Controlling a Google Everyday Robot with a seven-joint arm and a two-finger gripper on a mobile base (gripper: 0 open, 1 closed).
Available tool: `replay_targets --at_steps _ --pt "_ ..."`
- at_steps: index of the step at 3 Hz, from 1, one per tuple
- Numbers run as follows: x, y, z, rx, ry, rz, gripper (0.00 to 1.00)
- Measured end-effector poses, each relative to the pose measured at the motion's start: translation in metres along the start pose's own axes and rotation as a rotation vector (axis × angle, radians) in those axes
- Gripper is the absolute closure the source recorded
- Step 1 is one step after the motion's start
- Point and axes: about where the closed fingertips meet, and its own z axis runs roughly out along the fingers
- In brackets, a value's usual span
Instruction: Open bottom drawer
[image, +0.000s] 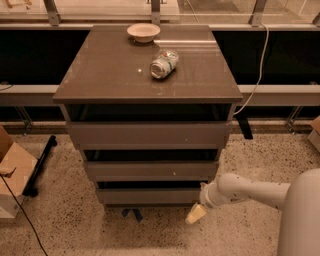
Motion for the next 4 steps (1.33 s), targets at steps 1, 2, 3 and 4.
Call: replay_targets --at_steps 1,2,3,4 --pt "0.024 -0.009 0.025 -0.009 -0.014 0.043 0.0" --pt "0.04 -0.028 0.046 0.01 -0.03 0.079 0.0" --pt "0.043 -0.044 0.066 0.007 -0.043 0.089 0.0" --pt "0.043 -0.054 0.09 -0.019 -0.06 0.108 0.0"
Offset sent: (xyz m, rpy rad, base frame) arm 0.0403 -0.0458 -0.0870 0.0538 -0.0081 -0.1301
